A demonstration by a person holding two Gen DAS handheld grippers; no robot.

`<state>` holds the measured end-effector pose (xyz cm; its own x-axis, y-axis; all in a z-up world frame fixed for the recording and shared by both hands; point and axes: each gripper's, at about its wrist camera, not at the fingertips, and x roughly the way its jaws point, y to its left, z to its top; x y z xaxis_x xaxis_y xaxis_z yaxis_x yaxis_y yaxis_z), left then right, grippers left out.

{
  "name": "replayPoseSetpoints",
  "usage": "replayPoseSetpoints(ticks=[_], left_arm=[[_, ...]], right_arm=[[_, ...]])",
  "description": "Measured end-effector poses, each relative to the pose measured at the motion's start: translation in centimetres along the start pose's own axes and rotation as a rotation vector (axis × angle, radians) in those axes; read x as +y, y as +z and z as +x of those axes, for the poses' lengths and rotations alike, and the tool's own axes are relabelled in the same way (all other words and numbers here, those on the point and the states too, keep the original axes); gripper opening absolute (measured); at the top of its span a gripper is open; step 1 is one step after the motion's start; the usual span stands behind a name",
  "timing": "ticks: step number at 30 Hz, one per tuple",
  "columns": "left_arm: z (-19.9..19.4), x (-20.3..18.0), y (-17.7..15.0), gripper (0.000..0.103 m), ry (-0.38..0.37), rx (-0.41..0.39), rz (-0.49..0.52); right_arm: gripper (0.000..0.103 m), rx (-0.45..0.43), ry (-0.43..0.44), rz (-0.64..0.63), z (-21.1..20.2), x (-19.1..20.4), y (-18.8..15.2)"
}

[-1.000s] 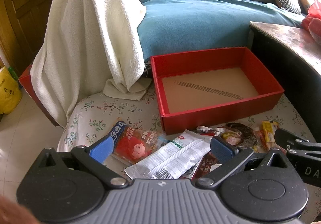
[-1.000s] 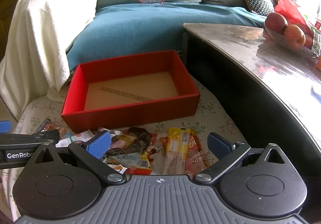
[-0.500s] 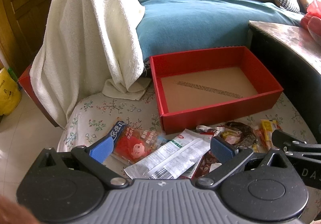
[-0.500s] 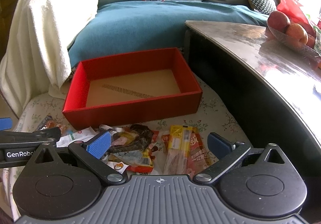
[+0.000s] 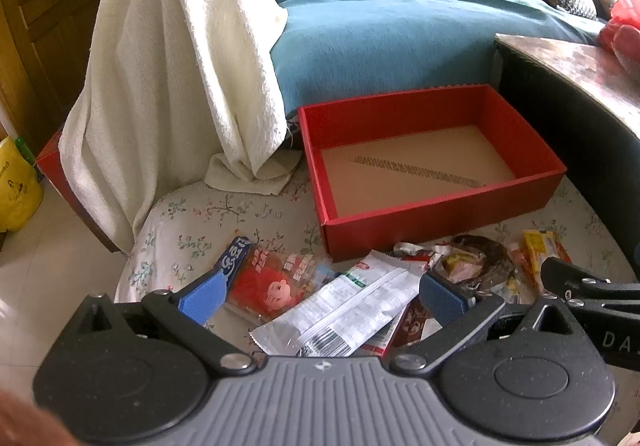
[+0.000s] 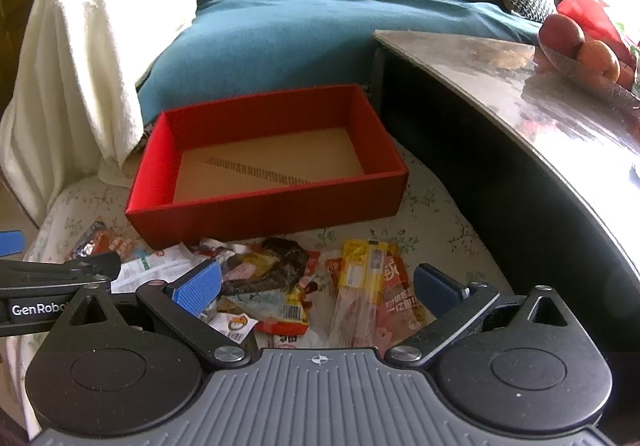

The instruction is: Organize snacks

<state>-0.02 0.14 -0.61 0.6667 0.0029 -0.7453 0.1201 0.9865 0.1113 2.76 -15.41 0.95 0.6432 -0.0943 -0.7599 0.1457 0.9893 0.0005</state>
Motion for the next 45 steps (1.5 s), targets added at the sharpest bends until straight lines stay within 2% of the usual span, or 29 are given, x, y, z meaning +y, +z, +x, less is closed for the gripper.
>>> replayPoseSetpoints(ticks=[12, 19, 28, 31, 34, 36, 37, 38, 40, 42, 45], left_arm=[[0.8, -0.7, -3.0, 0.095, 0.002, 0.082, 0.086], [1.3, -0.9, -4.3, 0.094, -0.011, 0.114, 0.146], [2.0, -0.3, -4.2, 0.094, -0.03, 0.15, 0.142], [1.9, 0.3, -3.7, 0.094, -0.07, 0.156, 0.118], [1.3, 0.6, -3.1, 0.094, -0.09, 0.136, 0.106], [0.9, 0.8, -2.7, 0.094, -0.098, 0.119, 0.111], [0.8, 0.8, -2.5, 0.094, -0.099, 0.116, 0.118], [0.9, 0.8, -2.3, 0.094, -0.095, 0.112, 0.131], [1.2, 0.9, -2.0, 0.094, -0.076, 0.108, 0.154], [1.7, 1.3, -1.7, 0.094, -0.079, 0.111, 0.166], [2.4, 1.5, -1.2, 0.094, -0.108, 0.12, 0.182]], right_arm=[[0.103, 0.127, -0.005, -0.035, 1.0, 0.3, -1.8], [0.103, 0.16, 0.0, -0.072, 1.6, 0.6, -2.4], [0.103, 0.189, 0.035, -0.07, 2.6, 1.0, -2.3], [0.103, 0.139, 0.051, -0.069, 1.7, 1.1, -1.7], [0.103, -0.011, 0.084, -0.062, -1.0, 1.1, -0.8], [0.103, -0.148, 0.107, -0.075, -3.2, 1.1, -0.6], [0.103, -0.167, 0.11, -0.071, -3.5, 1.1, -0.6], [0.103, -0.138, 0.117, -0.052, -3.2, 0.9, -0.5], [0.103, 0.008, 0.168, -0.003, -1.0, 0.2, -0.6], [0.103, 0.091, 0.171, 0.066, 0.4, -0.7, -0.5], [0.103, 0.052, 0.152, 0.104, 0.1, -1.7, 0.0]])
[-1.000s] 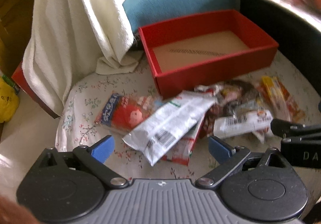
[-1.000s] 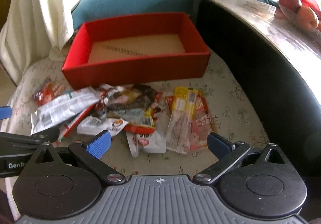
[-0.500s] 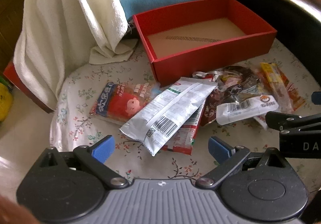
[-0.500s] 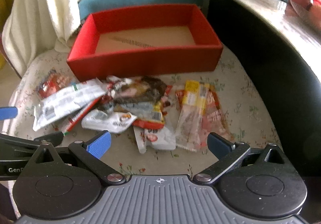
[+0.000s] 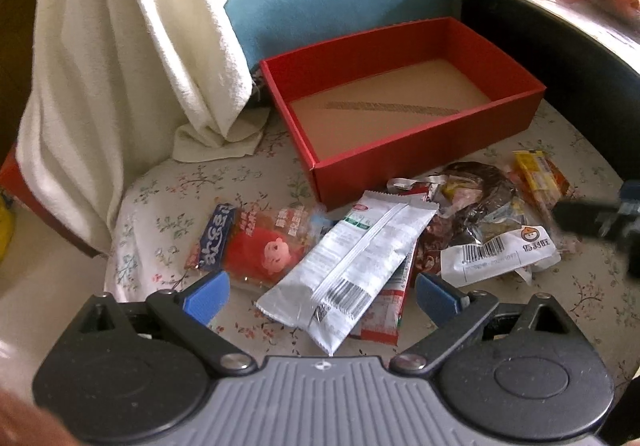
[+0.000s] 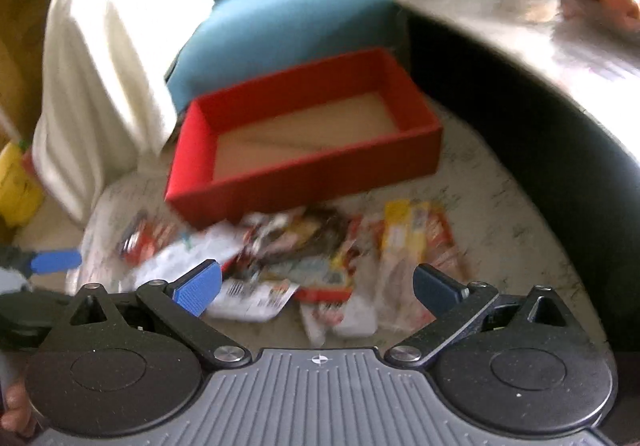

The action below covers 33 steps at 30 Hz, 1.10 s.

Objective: Organize snacks
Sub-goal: 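Lower the left tool onto the white sachet while the right tool lowers onto the jerky pouch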

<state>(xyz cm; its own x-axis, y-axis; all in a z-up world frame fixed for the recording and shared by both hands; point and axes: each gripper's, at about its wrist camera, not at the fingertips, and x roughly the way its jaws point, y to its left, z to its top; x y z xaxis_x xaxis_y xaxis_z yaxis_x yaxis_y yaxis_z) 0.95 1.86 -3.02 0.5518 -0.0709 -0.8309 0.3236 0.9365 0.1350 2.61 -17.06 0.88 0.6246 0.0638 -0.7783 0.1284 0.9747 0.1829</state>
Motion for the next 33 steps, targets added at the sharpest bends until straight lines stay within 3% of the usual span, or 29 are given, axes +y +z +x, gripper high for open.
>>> replayPoseSetpoints(ticks=[7, 12, 17, 20, 23, 28, 33], left_arm=[[3.1, -0.1, 1.3, 0.094, -0.054, 0.042, 0.093], [5.0, -0.5, 1.9, 0.093, -0.126, 0.091, 0.09], [7.2, -1.4, 2.7, 0.092, -0.142, 0.099, 0.177], [9.1, -1.5, 2.9, 0.09, -0.152, 0.159, 0.182], [8.7, -1.9, 2.5, 0.083, -0.157, 0.155, 0.193], [7.4, -2.7, 1.3, 0.073, -0.248, 0.204, 0.162], [5.9, -3.0, 0.3, 0.071, -0.256, 0.209, 0.118]], right_arm=[[0.103, 0.084, -0.1, -0.149, 2.6, 0.6, 1.4], [0.103, 0.152, -0.083, -0.184, 4.6, 0.9, 2.3], [0.102, 0.199, -0.068, -0.159, 6.7, 0.5, 3.7], [0.102, 0.221, -0.053, -0.137, 7.1, 0.1, 3.7], [0.102, 0.234, -0.062, -0.147, 7.3, 0.0, 3.4], [0.102, 0.26, -0.059, -0.122, 7.5, -0.5, 3.3], [0.102, 0.279, -0.059, -0.161, 8.0, 0.2, 2.6]])
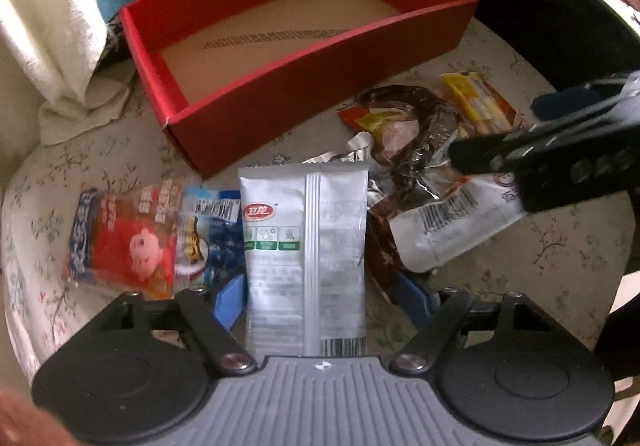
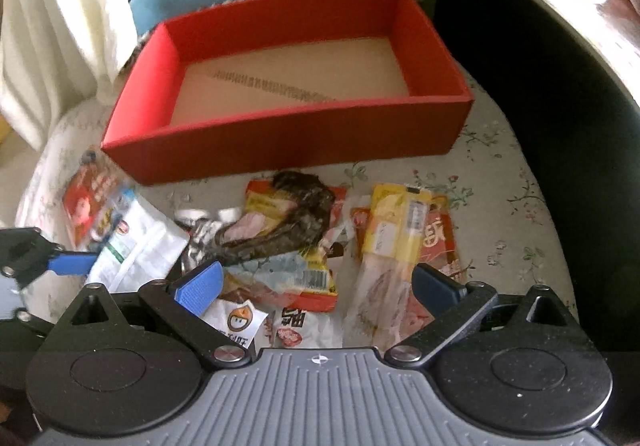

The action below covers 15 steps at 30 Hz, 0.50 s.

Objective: Organize snacks
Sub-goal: 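Lower the left tool onto the white sachet while the right tool lowers onto the jerky pouch, then close the left tool on the white sachet while the right tool grasps the dark jerky pouch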

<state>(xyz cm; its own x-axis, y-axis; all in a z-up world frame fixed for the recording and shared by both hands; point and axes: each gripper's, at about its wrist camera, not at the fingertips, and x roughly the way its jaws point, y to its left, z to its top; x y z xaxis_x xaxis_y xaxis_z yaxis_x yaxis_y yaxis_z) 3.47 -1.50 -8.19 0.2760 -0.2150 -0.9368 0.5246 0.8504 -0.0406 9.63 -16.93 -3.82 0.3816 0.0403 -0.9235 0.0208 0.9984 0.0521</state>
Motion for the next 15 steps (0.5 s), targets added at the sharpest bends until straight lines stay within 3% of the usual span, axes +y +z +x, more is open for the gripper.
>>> replayPoseSetpoints(ticks=[3, 7, 15], left_arm=[[0.0, 0.0, -0.4, 0.068, 0.032, 0.009, -0.034], [1.1, -0.2, -0.1, 0.051, 0.081, 0.028, -0.036], [1.2, 0.0, -0.3, 0.051, 0.101, 0.036, -0.027]], right_arm=[[0.102, 0.001, -0.003, -0.036, 0.5, 1.0, 0.1], [0.101, -0.01, -0.025, -0.09, 1.4, 2.5, 0.7], [0.1, 0.078, -0.018, -0.123, 3.6, 3.0, 0.5]])
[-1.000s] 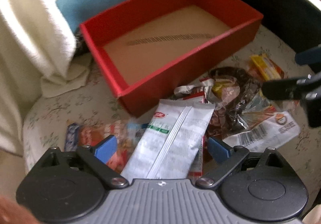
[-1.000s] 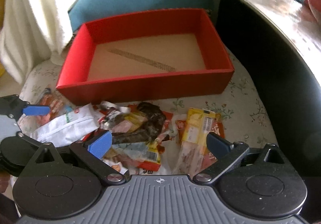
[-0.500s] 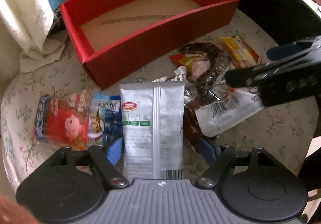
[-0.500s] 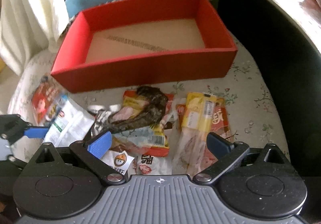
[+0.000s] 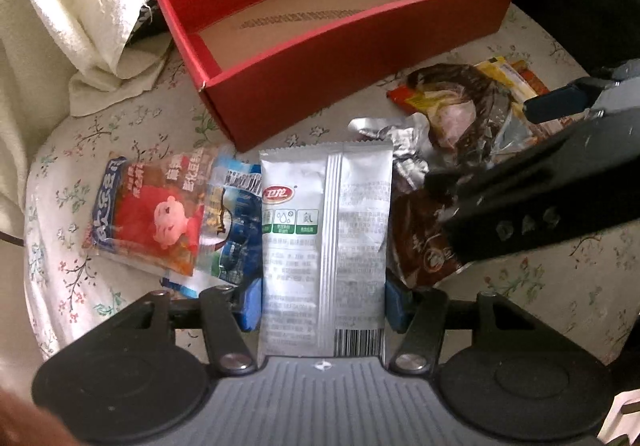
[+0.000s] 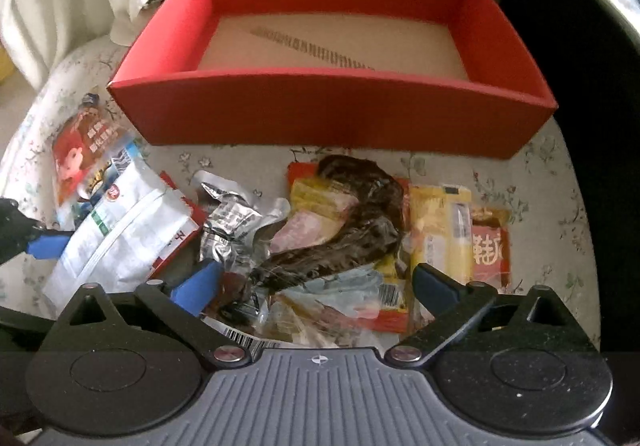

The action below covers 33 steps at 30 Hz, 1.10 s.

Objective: Organize snacks
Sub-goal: 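Close the left tool on the white sachet while the right tool grasps the dark jerky pouch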

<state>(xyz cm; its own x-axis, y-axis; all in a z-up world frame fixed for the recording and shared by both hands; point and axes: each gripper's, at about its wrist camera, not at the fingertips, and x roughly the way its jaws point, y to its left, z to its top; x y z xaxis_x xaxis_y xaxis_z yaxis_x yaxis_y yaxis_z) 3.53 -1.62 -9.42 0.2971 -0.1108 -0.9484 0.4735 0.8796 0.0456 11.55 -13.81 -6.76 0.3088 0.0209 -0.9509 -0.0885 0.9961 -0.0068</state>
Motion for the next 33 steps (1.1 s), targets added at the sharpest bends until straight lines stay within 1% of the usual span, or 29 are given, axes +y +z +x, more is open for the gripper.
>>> replayPoseSetpoints(ticks=[2, 5, 9, 10, 11, 12, 13, 15, 16, 18, 20, 21, 22, 23, 24, 26, 28, 33], left_arm=[[0.0, 0.2, -0.3, 0.051, -0.004, -0.001, 0.002], [0.0, 0.1, -0.6, 0.05, -0.003, 0.003, 0.009], [-0.4, -0.4, -1.3, 0.05, -0.024, 0.012, 0.005], [-0.3, -0.4, -1.4, 0.051, -0.033, 0.017, -0.004], [-0.2, -0.4, -1.5, 0.051, -0.037, 0.021, -0.013], [-0.2, -0.5, -1.5, 0.051, -0.031, 0.014, -0.018], [-0.1, -0.6, -1.4, 0.052, -0.02, 0.01, -0.011], [0.2, -0.4, -1.0, 0.06, -0.016, 0.0, -0.013], [0.4, -0.1, -0.9, 0.068, -0.013, 0.001, -0.031], [0.5, 0.7, -0.7, 0.068, -0.04, -0.008, -0.068], [0.6, 0.9, -0.7, 0.068, -0.042, -0.02, -0.065], [0.6, 0.8, -0.8, 0.068, -0.038, -0.026, -0.057], [0.6, 0.7, -0.8, 0.068, -0.035, -0.027, -0.046], [0.7, 0.8, -0.8, 0.064, -0.035, -0.026, -0.038], [0.6, 0.8, -0.8, 0.062, -0.043, -0.022, -0.037], [0.4, 0.9, -0.7, 0.051, -0.039, -0.012, -0.039], [0.3, 1.0, -0.8, 0.05, -0.038, 0.005, -0.053], [-0.3, 1.3, -1.9, 0.048, -0.083, 0.037, -0.084]], right_arm=[[0.099, 0.008, -0.001, 0.005, 0.1, -0.7, -0.2], [0.097, 0.016, -0.063, -0.048, 0.0, -1.0, -1.0], [0.095, 0.012, -0.056, -0.058, -0.4, -1.5, -2.3], [0.096, 0.01, -0.056, -0.06, -0.4, -1.7, -2.6], [0.101, 0.012, -0.061, -0.059, -0.3, -1.8, -2.7], [0.103, 0.022, -0.072, -0.062, 0.1, -1.9, -2.7], [0.103, 0.031, -0.078, -0.062, 0.4, -2.1, -2.6], [0.103, 0.022, -0.097, -0.081, 0.8, -1.9, -2.6], [0.103, 0.017, -0.097, -0.073, 1.1, -1.7, -2.5], [0.103, 0.017, -0.089, -0.07, 1.0, -2.0, -2.6], [0.103, 0.025, -0.082, -0.06, 0.7, -2.4, -2.6], [0.1, 0.023, -0.067, -0.039, 0.3, -2.8, -2.7], [0.093, 0.017, -0.043, -0.02, 0.0, -3.2, -2.6], [0.083, 0.014, -0.004, 0.003, -0.4, -3.6, -2.6], [0.083, 0.013, 0.015, 0.022, -0.5, -4.1, -2.7], [0.082, 0.01, 0.016, 0.024, -0.6, -4.2, -2.7], [0.081, 0.016, 0.004, 0.015, -0.7, -4.3, -3.3], [0.081, 0.037, 0.041, 0.003, -2.2, -4.0, -5.8]])
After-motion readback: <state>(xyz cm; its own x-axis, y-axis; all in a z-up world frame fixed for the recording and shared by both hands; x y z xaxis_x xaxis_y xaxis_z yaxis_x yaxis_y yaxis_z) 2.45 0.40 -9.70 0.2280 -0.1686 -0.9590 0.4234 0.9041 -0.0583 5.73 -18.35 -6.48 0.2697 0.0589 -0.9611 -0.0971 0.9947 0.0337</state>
